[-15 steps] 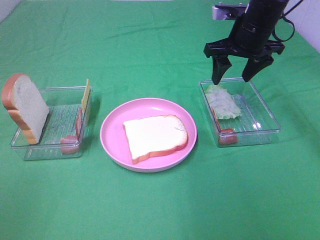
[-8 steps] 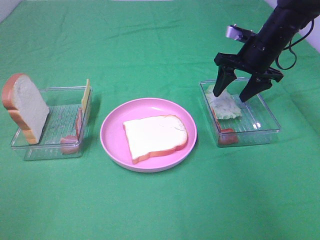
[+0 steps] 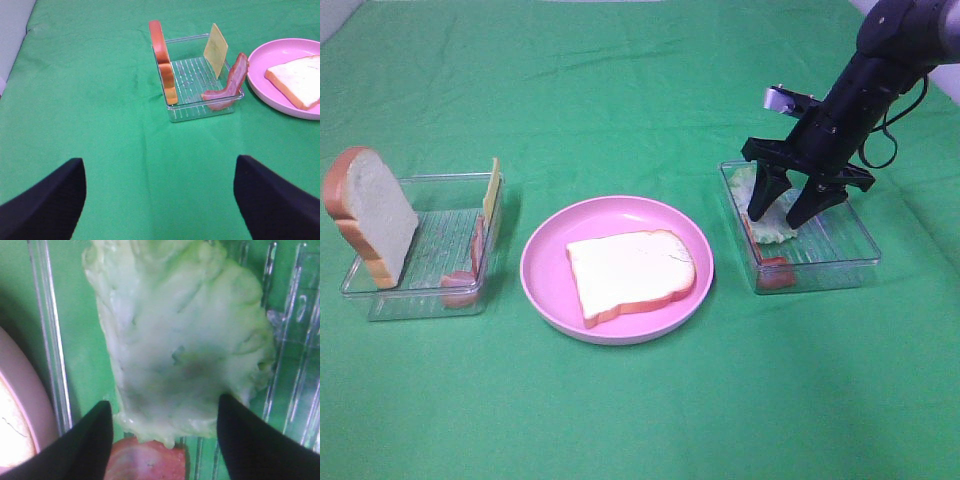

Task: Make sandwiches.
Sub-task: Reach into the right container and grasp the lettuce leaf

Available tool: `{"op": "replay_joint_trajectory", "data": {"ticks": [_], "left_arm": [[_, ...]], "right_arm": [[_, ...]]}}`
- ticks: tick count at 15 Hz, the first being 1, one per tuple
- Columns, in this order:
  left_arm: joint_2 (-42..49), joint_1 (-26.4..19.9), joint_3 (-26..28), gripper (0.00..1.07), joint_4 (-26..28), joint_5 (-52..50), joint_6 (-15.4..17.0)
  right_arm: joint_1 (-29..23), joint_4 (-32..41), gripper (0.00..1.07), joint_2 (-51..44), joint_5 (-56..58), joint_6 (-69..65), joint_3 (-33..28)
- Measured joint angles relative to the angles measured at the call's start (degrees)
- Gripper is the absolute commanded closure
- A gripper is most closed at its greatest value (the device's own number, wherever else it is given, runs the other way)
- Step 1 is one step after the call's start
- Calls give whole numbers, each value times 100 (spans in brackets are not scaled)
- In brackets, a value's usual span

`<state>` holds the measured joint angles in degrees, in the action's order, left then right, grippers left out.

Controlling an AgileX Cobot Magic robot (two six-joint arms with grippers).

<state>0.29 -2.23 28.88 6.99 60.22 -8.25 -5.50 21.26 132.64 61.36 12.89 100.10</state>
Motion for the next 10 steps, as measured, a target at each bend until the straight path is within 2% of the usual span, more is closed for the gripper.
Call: {"op": "replay_joint_trajectory", "data": {"ticks": [1, 2, 3, 5, 10], "left_arm": [[0, 0, 0, 29, 0, 0, 0], [0, 0, 0, 29, 0, 0, 0], [0, 0, 0, 29, 0, 0, 0], [0, 0, 0, 29, 0, 0, 0], [0, 0, 0, 29, 0, 0, 0]], "right_arm": [[0, 0, 81, 0, -40, 29, 0], [0, 0, 89, 0, -74, 34, 0], [0, 0, 89, 0, -74, 34, 0], [0, 0, 107, 0, -149, 63, 0], [0, -6, 107, -92, -160, 138, 0]]}}
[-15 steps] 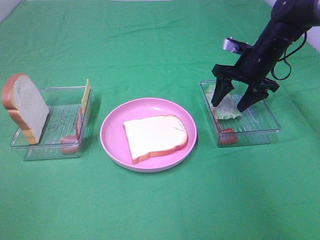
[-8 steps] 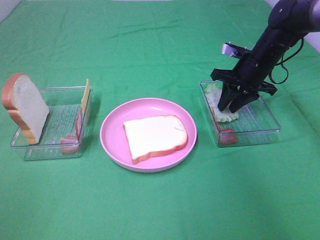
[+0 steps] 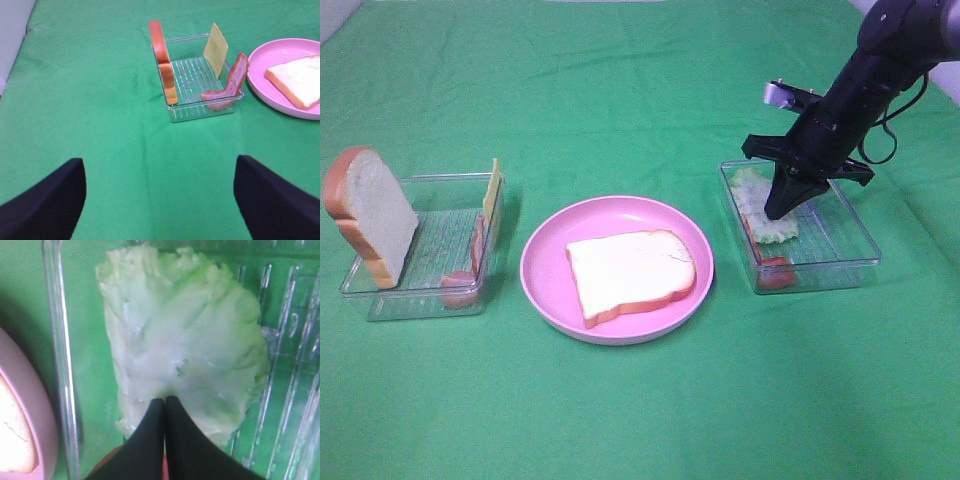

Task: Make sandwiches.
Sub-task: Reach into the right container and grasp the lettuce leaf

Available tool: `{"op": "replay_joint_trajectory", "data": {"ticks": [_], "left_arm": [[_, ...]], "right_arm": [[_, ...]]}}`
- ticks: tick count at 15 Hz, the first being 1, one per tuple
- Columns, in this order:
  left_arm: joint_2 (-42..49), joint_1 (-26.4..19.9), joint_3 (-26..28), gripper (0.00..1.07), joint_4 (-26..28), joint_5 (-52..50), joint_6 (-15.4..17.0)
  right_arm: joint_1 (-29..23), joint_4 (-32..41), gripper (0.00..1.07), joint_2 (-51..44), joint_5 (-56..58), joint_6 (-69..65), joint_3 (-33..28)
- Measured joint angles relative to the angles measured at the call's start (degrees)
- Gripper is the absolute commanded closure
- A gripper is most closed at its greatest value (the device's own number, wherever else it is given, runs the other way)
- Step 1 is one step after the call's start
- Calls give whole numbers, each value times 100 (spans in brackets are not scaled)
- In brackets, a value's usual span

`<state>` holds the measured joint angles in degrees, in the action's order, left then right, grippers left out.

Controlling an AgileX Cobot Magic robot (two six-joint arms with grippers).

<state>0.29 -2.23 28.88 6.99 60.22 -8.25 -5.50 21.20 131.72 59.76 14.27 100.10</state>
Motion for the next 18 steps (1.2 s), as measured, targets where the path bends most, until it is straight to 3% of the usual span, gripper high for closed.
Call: {"op": "replay_joint_trajectory", "data": {"ticks": [2, 4, 5, 6, 7, 8, 15, 16, 17, 18], "left_arm": [[0, 0, 0, 29, 0, 0, 0], [0, 0, 0, 29, 0, 0, 0], [0, 0, 0, 29, 0, 0, 0], [0, 0, 0, 29, 0, 0, 0], [0, 0, 0, 29, 0, 0, 0], [0, 0, 0, 29, 0, 0, 0], [0, 0, 0, 29, 0, 0, 0], [0, 0, 0, 29, 0, 0, 0], [0, 0, 0, 29, 0, 0, 0], [0, 0, 0, 29, 0, 0, 0]], "right_arm": [[0, 0, 107, -63, -34, -6, 0], [0, -29, 96, -206, -183, -46, 0], [0, -34, 82, -235, -258, -69, 0], [0, -34, 57, -235, -315, -166, 0], [0, -34, 41, -223, -344, -258, 0], [0, -34, 32, -206, -355, -309, 0], [0, 6, 35, 160, -413, -275, 0], [0, 6, 43, 166, -424, -264, 0], [0, 6, 67, 178, -430, -264, 0], [0, 6, 78, 183, -435, -264, 0]]}}
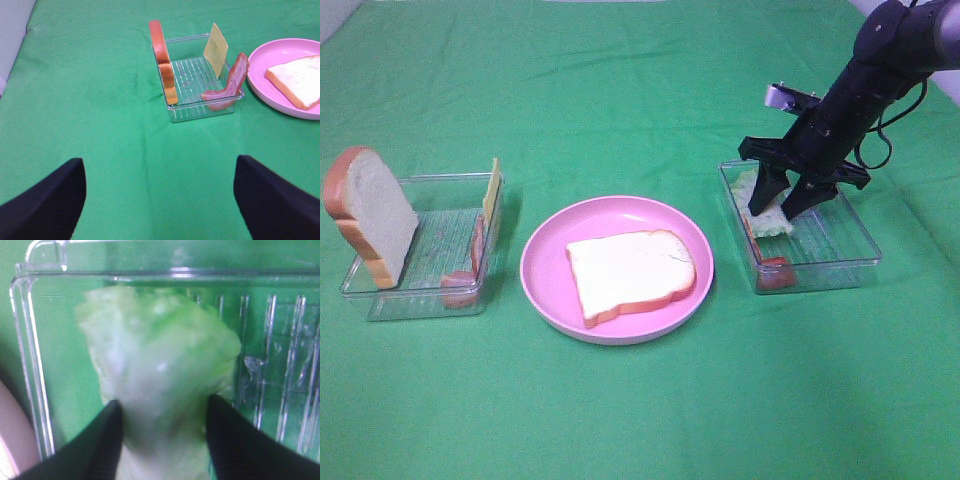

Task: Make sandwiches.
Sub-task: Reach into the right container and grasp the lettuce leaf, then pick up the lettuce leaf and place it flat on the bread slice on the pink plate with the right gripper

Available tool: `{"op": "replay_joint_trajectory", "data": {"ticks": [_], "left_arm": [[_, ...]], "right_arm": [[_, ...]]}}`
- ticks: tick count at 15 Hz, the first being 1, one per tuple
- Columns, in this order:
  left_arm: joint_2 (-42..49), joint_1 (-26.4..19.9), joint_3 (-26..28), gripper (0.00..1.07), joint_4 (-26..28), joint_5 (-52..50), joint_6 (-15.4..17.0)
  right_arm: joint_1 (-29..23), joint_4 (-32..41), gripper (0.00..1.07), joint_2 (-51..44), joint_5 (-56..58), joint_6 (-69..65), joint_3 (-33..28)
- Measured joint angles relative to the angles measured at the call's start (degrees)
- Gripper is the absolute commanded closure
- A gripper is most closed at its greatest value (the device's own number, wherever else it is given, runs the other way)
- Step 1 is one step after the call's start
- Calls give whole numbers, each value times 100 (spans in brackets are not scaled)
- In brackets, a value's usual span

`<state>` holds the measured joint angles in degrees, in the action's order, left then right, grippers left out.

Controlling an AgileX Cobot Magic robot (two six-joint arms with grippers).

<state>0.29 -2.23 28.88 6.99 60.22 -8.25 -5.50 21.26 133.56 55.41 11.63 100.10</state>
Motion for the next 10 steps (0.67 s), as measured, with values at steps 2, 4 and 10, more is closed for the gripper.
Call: {"op": "replay_joint_trajectory", "data": {"ticks": [2, 4, 10], "left_arm": [[0, 0, 0, 29, 0, 0, 0], [0, 0, 0, 29, 0, 0, 0], [0, 0, 0, 29, 0, 0, 0]], "right_arm": [[0, 0, 87, 0, 0, 0, 0], [0, 0, 107, 0, -17, 0, 0], [0, 0, 107, -367, -40, 0, 0]]}}
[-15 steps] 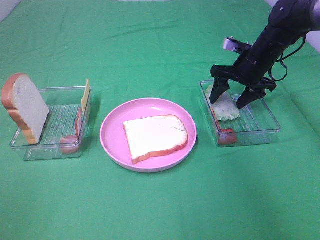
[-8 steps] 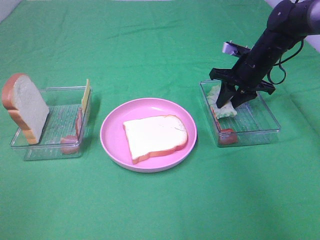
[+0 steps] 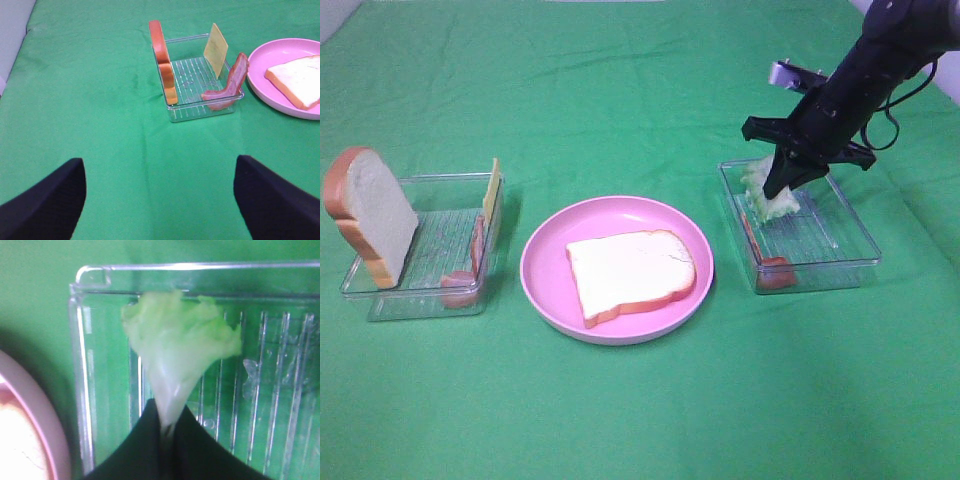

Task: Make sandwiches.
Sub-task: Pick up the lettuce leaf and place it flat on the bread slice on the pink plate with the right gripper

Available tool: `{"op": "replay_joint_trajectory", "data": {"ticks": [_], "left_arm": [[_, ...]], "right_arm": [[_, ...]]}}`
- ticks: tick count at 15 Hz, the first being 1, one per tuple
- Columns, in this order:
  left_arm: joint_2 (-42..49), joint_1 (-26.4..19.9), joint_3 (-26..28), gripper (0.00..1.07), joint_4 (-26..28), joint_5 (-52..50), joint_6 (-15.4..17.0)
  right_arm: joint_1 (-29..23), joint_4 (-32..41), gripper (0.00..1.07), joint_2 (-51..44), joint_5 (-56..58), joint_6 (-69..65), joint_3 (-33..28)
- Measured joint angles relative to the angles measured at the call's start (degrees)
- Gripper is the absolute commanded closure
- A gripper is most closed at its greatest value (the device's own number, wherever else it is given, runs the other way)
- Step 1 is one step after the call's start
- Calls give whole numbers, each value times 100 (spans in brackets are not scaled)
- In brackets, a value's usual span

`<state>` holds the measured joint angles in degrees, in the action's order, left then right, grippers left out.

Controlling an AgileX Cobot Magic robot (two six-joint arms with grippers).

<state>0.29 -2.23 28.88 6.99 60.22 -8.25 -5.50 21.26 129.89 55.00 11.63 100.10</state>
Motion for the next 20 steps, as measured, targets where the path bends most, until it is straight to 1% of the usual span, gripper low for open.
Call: {"op": "replay_joint_trajectory", "data": {"ticks": [4, 5, 7, 8, 10, 12, 13, 14, 16, 18, 19, 20], "left_arm": [[0, 0, 0, 29, 0, 0, 0], [0, 0, 0, 29, 0, 0, 0], [0, 0, 0, 29, 0, 0, 0], [0, 0, 0, 29, 0, 0, 0], [0, 0, 0, 29, 0, 0, 0], [0, 0, 0, 29, 0, 0, 0], [0, 0, 0, 29, 0, 0, 0], [0, 0, 0, 29, 0, 0, 0], [0, 0, 0, 29, 0, 0, 0], [0, 0, 0, 29, 0, 0, 0], [0, 0, 0, 29, 0, 0, 0], [0, 0, 0, 29, 0, 0, 0]], "right_arm": [[0, 6, 107, -905, 138, -6, 0], [0, 6, 107, -905, 138, -6, 0], [-74, 327, 107, -1398, 435, 435, 0], [-189, 464, 107, -1455, 567, 584, 0], [-539, 510, 107, -1461, 699, 705, -40], [-957, 510, 107, -1461, 710, 733, -201], [-957, 510, 107, -1461, 710, 733, -201], [-1266, 510, 107, -1461, 665, 756, -361], [-1811, 498, 107, -1461, 309, 802, -602], [-2332, 321, 107, -1324, -178, 808, -682], [-2527, 172, 107, -1215, -275, 802, -682], [-2527, 172, 107, -1215, -275, 802, -682]]}}
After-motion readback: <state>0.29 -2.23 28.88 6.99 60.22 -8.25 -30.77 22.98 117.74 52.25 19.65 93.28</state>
